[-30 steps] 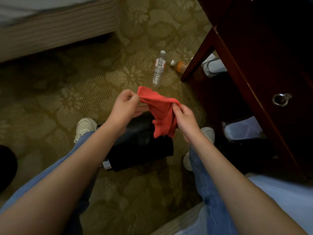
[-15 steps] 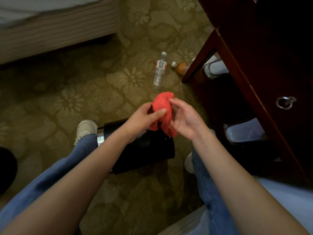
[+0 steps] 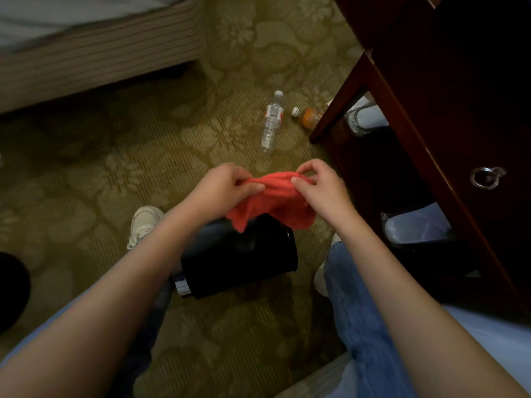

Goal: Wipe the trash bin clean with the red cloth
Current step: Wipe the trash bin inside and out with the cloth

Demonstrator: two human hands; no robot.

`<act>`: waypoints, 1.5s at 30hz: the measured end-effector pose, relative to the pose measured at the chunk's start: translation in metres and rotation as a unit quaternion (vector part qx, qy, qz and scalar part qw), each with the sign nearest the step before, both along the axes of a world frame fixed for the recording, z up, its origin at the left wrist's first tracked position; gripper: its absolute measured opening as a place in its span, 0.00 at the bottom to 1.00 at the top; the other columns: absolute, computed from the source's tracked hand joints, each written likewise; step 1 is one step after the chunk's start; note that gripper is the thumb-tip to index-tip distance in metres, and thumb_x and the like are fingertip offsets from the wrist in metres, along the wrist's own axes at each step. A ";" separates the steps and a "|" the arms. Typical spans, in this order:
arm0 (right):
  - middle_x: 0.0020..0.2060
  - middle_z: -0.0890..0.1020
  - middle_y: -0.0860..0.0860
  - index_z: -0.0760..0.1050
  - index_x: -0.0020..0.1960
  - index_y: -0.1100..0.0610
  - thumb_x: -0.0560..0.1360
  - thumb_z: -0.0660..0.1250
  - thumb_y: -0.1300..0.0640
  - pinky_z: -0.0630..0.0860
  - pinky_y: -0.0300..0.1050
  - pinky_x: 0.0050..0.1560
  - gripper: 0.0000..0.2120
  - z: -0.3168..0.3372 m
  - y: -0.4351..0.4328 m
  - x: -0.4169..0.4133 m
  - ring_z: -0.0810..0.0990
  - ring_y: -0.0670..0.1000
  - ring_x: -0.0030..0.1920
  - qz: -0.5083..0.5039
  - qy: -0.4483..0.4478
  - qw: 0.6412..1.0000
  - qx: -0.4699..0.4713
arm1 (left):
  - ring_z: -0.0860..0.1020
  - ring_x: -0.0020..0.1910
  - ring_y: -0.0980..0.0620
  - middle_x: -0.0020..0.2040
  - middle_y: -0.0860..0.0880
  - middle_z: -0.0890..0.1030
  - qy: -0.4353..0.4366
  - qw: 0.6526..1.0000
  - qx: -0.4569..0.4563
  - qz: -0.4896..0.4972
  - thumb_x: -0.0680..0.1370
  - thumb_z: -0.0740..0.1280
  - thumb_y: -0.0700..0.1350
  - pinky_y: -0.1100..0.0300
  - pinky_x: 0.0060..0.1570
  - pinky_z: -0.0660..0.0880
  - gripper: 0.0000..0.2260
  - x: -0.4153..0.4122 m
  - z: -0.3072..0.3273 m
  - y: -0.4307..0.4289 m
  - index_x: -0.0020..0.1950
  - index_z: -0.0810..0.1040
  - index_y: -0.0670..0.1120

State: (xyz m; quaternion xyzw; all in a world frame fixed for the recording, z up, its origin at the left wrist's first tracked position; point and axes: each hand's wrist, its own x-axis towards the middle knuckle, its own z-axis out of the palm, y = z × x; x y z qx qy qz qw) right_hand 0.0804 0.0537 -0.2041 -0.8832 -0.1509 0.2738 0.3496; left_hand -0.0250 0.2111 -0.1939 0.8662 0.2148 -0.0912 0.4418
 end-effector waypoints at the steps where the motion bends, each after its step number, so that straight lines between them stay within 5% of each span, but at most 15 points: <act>1: 0.36 0.75 0.45 0.73 0.49 0.50 0.74 0.67 0.53 0.65 0.39 0.39 0.05 0.003 0.000 -0.001 0.75 0.48 0.41 0.009 -0.023 1.000 0.000 | 0.72 0.36 0.53 0.33 0.51 0.71 -0.011 1.000 0.001 0.008 0.76 0.68 0.45 0.60 0.41 0.68 0.11 0.000 0.001 0.002 0.35 0.76 0.43; 5: 0.44 0.73 0.47 0.74 0.56 0.45 0.70 0.68 0.38 0.68 0.41 0.45 0.18 0.017 0.003 -0.009 0.73 0.47 0.47 0.151 -0.074 0.986 -0.003 | 0.73 0.29 0.56 0.32 0.46 0.77 -0.040 0.995 -0.068 0.061 0.80 0.62 0.44 0.60 0.36 0.70 0.12 0.000 0.008 0.006 0.37 0.77 0.42; 8: 0.42 0.68 0.49 0.78 0.52 0.49 0.70 0.71 0.45 0.69 0.46 0.48 0.14 0.015 0.004 -0.008 0.71 0.52 0.49 0.207 -0.136 0.967 -0.065 | 0.75 0.30 0.51 0.34 0.44 0.78 -0.062 0.993 -0.069 0.077 0.80 0.61 0.41 0.61 0.31 0.72 0.08 0.002 0.011 0.006 0.43 0.77 0.42; 10: 0.42 0.69 0.48 0.79 0.46 0.52 0.70 0.71 0.51 0.70 0.47 0.50 0.06 0.014 0.004 -0.003 0.72 0.53 0.49 0.169 -0.138 0.975 -0.029 | 0.72 0.28 0.56 0.33 0.52 0.75 -0.068 0.995 -0.043 0.053 0.79 0.62 0.39 0.68 0.29 0.69 0.06 0.003 0.010 0.004 0.43 0.75 0.45; 13: 0.42 0.72 0.48 0.77 0.41 0.50 0.70 0.71 0.56 0.67 0.32 0.46 0.04 0.016 0.004 0.003 0.73 0.46 0.45 0.089 -0.092 0.991 0.040 | 0.72 0.30 0.63 0.33 0.57 0.72 -0.087 0.994 -0.037 0.060 0.77 0.64 0.37 0.74 0.31 0.65 0.05 0.008 0.010 0.006 0.44 0.75 0.47; 18: 0.50 0.74 0.49 0.78 0.50 0.51 0.75 0.65 0.56 0.66 0.34 0.49 0.05 0.019 0.006 -0.001 0.73 0.44 0.49 -0.013 -0.178 0.982 0.065 | 0.75 0.40 0.54 0.37 0.55 0.76 -0.157 0.982 0.031 0.105 0.76 0.66 0.41 0.60 0.43 0.71 0.03 0.016 0.018 -0.001 0.48 0.79 0.44; 21: 0.54 0.77 0.48 0.76 0.56 0.51 0.78 0.61 0.54 0.71 0.38 0.55 0.09 0.016 0.011 0.000 0.75 0.45 0.54 -0.068 -0.084 0.986 0.126 | 0.76 0.39 0.54 0.38 0.52 0.77 -0.178 0.979 -0.006 0.103 0.76 0.67 0.41 0.57 0.43 0.72 0.03 0.022 0.018 -0.013 0.47 0.78 0.43; 24: 0.56 0.80 0.51 0.76 0.53 0.45 0.78 0.58 0.52 0.74 0.55 0.62 0.08 0.014 0.020 -0.001 0.78 0.51 0.58 -0.165 0.097 0.955 0.226 | 0.75 0.39 0.59 0.40 0.54 0.78 -0.134 0.988 -0.073 0.009 0.78 0.66 0.43 0.60 0.45 0.71 0.03 0.023 0.012 -0.029 0.49 0.78 0.45; 29: 0.49 0.80 0.54 0.74 0.48 0.51 0.82 0.54 0.57 0.73 0.57 0.62 0.10 0.017 0.015 0.014 0.79 0.55 0.55 -0.298 0.182 0.866 0.358 | 0.77 0.46 0.50 0.45 0.47 0.80 -0.022 0.999 -0.043 0.012 0.80 0.62 0.50 0.59 0.47 0.70 0.13 0.013 -0.015 -0.027 0.55 0.80 0.44; 34: 0.50 0.81 0.50 0.75 0.48 0.48 0.80 0.56 0.53 0.75 0.51 0.57 0.10 -0.003 0.001 0.018 0.80 0.51 0.53 -0.292 0.102 0.906 0.290 | 0.66 0.68 0.40 0.69 0.42 0.68 0.233 0.957 0.166 -0.052 0.78 0.62 0.56 0.44 0.64 0.67 0.25 -0.011 -0.077 -0.004 0.71 0.64 0.45; 40: 0.52 0.79 0.50 0.74 0.50 0.47 0.80 0.55 0.56 0.74 0.46 0.55 0.10 -0.037 -0.011 0.010 0.78 0.51 0.53 -0.342 0.065 0.915 0.204 | 0.48 0.77 0.44 0.79 0.47 0.47 0.294 0.936 0.129 -0.146 0.71 0.66 0.64 0.41 0.73 0.50 0.48 -0.021 -0.133 0.001 0.78 0.42 0.45; 45: 0.51 0.78 0.51 0.72 0.46 0.47 0.81 0.54 0.55 0.74 0.49 0.57 0.10 -0.057 -0.026 0.002 0.78 0.54 0.55 -0.357 0.088 0.919 0.140 | 0.49 0.77 0.45 0.78 0.47 0.48 0.311 0.936 0.096 -0.136 0.67 0.70 0.66 0.40 0.72 0.50 0.51 -0.031 -0.134 -0.001 0.78 0.44 0.46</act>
